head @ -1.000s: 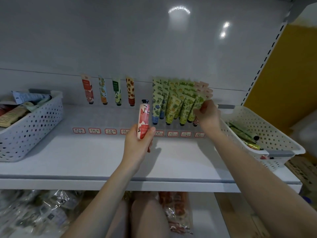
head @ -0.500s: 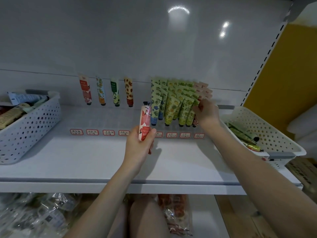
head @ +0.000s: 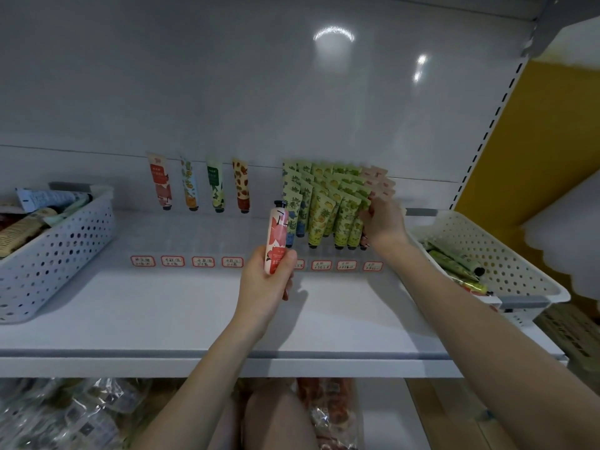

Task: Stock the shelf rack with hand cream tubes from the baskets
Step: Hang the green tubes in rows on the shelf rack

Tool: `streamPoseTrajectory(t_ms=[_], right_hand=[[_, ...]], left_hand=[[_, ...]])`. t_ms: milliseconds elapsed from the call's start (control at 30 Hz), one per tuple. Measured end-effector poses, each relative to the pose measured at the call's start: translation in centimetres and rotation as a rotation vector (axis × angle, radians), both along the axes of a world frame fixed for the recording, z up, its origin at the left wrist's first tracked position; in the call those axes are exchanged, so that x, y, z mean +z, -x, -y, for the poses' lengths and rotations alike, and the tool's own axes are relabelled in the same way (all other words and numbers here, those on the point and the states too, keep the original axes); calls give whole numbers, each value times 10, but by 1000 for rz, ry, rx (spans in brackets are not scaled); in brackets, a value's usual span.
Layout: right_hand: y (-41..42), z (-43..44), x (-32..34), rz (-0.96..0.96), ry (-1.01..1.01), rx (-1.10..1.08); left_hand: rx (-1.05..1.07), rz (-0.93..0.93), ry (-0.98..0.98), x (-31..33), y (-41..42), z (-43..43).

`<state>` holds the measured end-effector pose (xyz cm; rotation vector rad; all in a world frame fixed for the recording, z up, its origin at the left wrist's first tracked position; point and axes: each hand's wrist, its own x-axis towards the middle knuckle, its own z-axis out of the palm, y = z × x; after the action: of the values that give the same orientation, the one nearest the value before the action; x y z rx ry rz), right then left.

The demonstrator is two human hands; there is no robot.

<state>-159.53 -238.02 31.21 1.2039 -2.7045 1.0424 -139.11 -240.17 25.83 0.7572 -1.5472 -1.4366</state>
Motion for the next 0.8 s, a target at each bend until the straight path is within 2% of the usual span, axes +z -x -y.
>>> streamPoseTrajectory(t_ms=[800], right_hand=[[13,2,2,-33,-27,28]], left_hand=[[-33,22,55,14,-4,-12]])
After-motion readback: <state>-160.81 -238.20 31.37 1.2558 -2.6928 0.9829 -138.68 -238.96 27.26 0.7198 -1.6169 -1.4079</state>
